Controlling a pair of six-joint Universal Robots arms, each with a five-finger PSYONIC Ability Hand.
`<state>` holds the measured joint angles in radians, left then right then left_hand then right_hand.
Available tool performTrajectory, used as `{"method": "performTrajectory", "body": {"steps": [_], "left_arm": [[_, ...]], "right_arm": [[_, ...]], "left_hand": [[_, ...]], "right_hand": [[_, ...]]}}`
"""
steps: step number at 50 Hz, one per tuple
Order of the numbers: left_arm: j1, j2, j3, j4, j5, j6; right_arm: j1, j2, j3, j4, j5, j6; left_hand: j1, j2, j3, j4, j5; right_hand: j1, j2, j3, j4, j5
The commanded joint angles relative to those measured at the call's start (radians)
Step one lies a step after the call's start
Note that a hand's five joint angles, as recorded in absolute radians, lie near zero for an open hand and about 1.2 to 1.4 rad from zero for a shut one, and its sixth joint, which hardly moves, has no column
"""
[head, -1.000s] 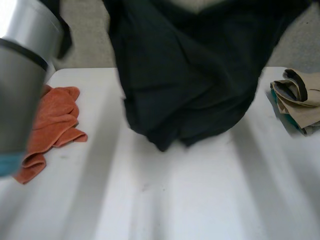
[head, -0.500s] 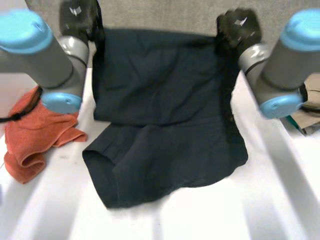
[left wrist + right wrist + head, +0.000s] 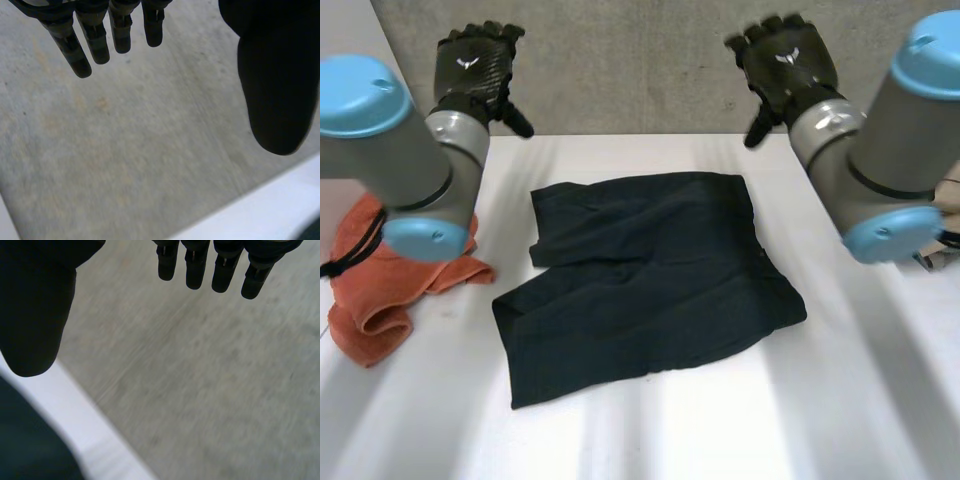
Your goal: Fold the laundry.
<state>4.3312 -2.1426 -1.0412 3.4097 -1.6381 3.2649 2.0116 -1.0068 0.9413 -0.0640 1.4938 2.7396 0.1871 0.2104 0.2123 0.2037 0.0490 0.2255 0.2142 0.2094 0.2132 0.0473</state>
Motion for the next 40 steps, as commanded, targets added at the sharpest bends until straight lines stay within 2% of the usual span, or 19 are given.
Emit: {"method": "performTrajectory", "body": {"steps": [1,6,8,11,16,20,27,35,39,40], "left_arm": [[-0.05,0.306,-0.475,-0.148,0.006,0.088],[-0.106,0.409,-0.722,-0.175,0.007,0.153],[-0.131,0.427,-0.788,-0.173,0.009,0.168],[-0.163,0.432,-0.875,-0.171,0.009,0.184],[-0.163,0.391,-0.918,-0.167,0.009,0.179],[-0.136,0.291,-0.913,-0.138,0.007,0.183],[-0.09,0.251,-0.905,-0.049,0.006,0.187],[-0.093,0.236,-0.892,0.002,0.004,0.197],[-0.096,0.211,-0.887,0.008,0.006,0.207],[-0.096,0.207,-0.885,0.008,0.006,0.208]], "right_arm": [[-0.054,-0.125,0.279,0.263,-0.012,-0.064],[-0.063,-0.168,0.474,0.288,-0.055,-0.103],[-0.08,-0.171,0.559,0.285,-0.102,-0.139],[-0.115,-0.171,0.647,0.259,-0.171,-0.176],[-0.137,-0.165,0.726,0.129,-0.225,-0.178],[-0.136,-0.15,0.763,-0.026,-0.225,-0.178],[-0.129,-0.09,0.768,-0.157,-0.225,-0.187],[-0.123,-0.027,0.745,-0.177,-0.227,-0.195],[-0.123,-0.022,0.743,-0.192,-0.225,-0.195],[-0.123,-0.022,0.741,-0.194,-0.225,-0.196]], "left_hand": [[0.166,0.143,0.141,0.15,0.13],[0.402,0.378,0.377,0.385,0.365],[0.458,0.434,0.433,0.441,0.421],[0.464,0.441,0.439,0.447,0.427],[0.341,0.318,0.316,0.324,0.304],[0.054,0.03,0.028,0.037,0.017],[0.07,0.047,0.045,0.054,0.034],[0.29,0.267,0.265,0.274,0.254],[0.513,0.49,0.488,0.497,0.477],[0.63,0.607,0.605,0.613,0.594]], "right_hand": [[0.085,0.096,0.101,0.097,0.089],[0.355,0.366,0.371,0.367,0.359],[0.52,0.531,0.536,0.532,0.523],[0.564,0.575,0.58,0.576,0.568],[0.549,0.561,0.566,0.562,0.553],[0.52,0.531,0.536,0.532,0.524],[0.497,0.508,0.513,0.509,0.5],[0.532,0.543,0.548,0.544,0.535],[0.693,0.704,0.709,0.705,0.696],[0.751,0.763,0.767,0.764,0.755]]}}
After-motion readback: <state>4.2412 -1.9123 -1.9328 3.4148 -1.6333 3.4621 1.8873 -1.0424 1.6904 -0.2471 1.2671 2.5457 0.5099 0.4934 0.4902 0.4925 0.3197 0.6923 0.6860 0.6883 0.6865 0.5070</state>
